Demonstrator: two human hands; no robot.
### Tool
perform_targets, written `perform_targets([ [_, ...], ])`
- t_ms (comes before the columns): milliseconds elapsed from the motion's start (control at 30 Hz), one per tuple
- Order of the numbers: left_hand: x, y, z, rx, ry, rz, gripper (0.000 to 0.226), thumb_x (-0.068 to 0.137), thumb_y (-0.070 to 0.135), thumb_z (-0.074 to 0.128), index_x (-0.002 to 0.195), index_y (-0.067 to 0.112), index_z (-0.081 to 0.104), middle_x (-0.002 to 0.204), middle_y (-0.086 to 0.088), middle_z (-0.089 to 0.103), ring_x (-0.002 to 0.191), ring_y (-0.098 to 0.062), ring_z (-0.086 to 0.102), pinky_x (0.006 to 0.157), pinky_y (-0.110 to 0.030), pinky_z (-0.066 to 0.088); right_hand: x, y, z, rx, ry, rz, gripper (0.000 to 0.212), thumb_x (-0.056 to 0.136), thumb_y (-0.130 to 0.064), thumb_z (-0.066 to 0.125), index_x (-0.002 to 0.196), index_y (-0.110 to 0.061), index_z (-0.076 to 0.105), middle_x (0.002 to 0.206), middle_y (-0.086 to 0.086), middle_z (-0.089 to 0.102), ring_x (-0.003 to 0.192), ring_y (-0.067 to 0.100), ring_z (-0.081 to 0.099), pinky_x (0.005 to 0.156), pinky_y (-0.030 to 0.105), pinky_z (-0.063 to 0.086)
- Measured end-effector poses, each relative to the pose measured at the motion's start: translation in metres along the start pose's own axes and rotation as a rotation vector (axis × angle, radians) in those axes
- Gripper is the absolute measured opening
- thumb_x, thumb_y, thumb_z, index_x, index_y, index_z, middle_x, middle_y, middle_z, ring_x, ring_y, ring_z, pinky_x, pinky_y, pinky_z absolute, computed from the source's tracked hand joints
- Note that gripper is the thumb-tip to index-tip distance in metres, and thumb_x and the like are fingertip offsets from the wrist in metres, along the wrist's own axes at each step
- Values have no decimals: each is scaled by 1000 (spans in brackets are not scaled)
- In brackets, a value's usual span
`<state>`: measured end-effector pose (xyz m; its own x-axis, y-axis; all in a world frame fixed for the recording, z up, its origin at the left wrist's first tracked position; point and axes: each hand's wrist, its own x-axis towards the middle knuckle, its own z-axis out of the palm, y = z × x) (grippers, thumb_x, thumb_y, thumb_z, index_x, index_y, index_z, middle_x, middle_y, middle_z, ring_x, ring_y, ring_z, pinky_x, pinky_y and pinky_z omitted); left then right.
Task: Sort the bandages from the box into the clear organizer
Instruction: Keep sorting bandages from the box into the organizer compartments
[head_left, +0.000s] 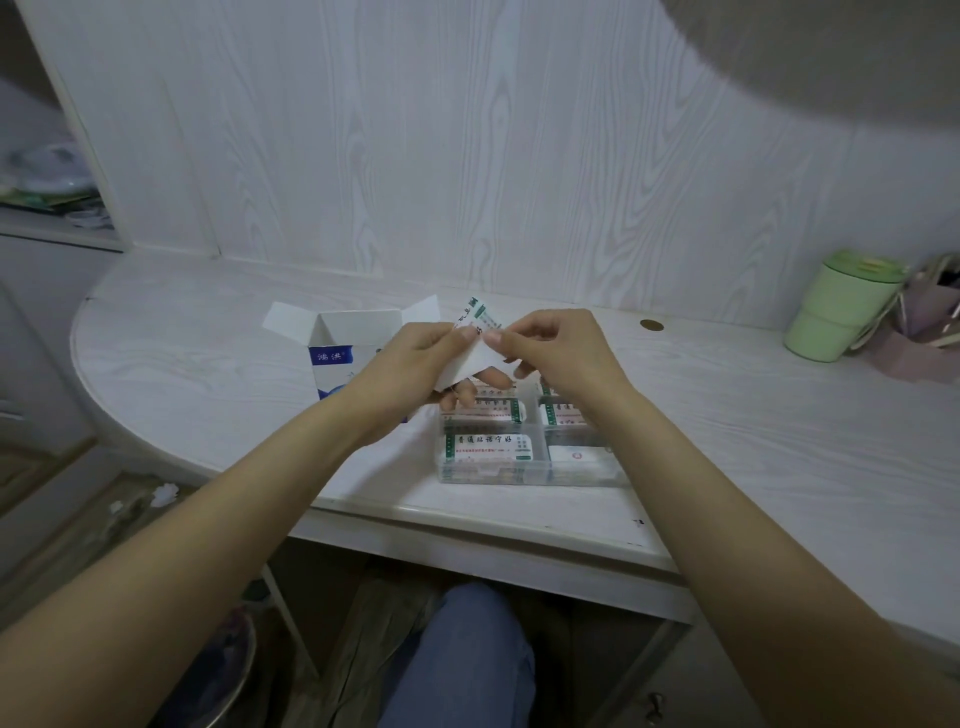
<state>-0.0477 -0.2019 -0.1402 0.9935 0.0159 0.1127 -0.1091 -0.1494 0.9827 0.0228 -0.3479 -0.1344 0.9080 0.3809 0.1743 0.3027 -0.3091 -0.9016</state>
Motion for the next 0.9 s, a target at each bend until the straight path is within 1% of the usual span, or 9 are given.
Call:
perform_targets([
  [167, 1, -8, -4, -5, 94, -33, 27, 101, 26, 40, 107, 7, 58, 68, -2, 71, 51, -13, 64, 45, -18, 48, -1, 3, -2, 105, -18, 30, 11, 82, -17, 73, 77, -7, 72, 67, 10, 69, 53, 11, 64, 47, 15, 42],
  [267, 3, -13, -8, 4, 180, -17, 21, 102, 27, 37, 102, 16, 55, 76, -8, 73, 51, -13, 64, 45, -19, 48, 3, 4, -4, 384, -4, 65, 6, 84, -4, 68, 85, 2, 69, 73, 13, 68, 63, 11, 69, 59, 12, 51],
  [367, 4, -18, -16, 171, 298, 41, 26, 102, 30, 35, 97, 15, 56, 79, -9, 71, 46, -12, 60, 43, -19, 46, 9, 8, -5, 519, -17, 82, 17, 87, -11, 65, 85, 7, 68, 81, 16, 69, 73, 16, 71, 73, 16, 56],
  [433, 5, -19, -22, 300, 397, 88, 29, 102, 32, 34, 97, 14, 56, 77, -7, 70, 43, -11, 59, 41, -18, 43, 14, 13, -5, 426, 19, 65, 18, 88, -12, 66, 82, 4, 68, 80, 13, 69, 73, 16, 70, 77, 19, 56],
  [500, 6, -17, -24, 362, 428, 122, 29, 103, 33, 34, 98, 14, 56, 77, -5, 69, 42, -11, 58, 40, -18, 42, 20, 19, -4, 202, 66, 22, 4, 85, -4, 68, 83, -1, 70, 78, 7, 68, 72, 12, 68, 78, 19, 56],
  [600, 7, -16, -22, 421, 418, 133, 30, 103, 32, 32, 99, 14, 56, 76, -3, 69, 41, -10, 57, 40, -17, 41, 27, 25, 2, -131, 83, -11, 7, 83, -4, 69, 87, -9, 71, 74, -3, 65, 69, 4, 60, 65, 5, 46],
  [733, 11, -20, -21, 439, 415, 122, 30, 103, 33, 31, 102, 14, 55, 76, -2, 69, 41, -9, 57, 40, -17, 41, 35, 28, 15, -390, 1, -59, 9, 86, -2, 64, 90, -6, 71, 82, 1, 63, 78, 9, 56, 56, 3, 36],
  [800, 11, -21, -20, 433, 407, 117, 31, 103, 32, 32, 100, 12, 55, 75, -2, 70, 40, -9, 57, 40, -17, 42, 37, 28, 21, -499, -37, -88, 10, 87, 0, 62, 92, -4, 71, 85, 3, 62, 81, 11, 55, 59, 7, 40],
  [900, 11, -21, -18, 436, 399, 115, 32, 103, 32, 32, 99, 11, 56, 75, -3, 70, 40, -10, 57, 41, -19, 43, 39, 29, 26, -630, -65, -132, 12, 88, 1, 59, 93, -3, 69, 85, 5, 62, 80, 16, 56, 73, 26, 48],
])
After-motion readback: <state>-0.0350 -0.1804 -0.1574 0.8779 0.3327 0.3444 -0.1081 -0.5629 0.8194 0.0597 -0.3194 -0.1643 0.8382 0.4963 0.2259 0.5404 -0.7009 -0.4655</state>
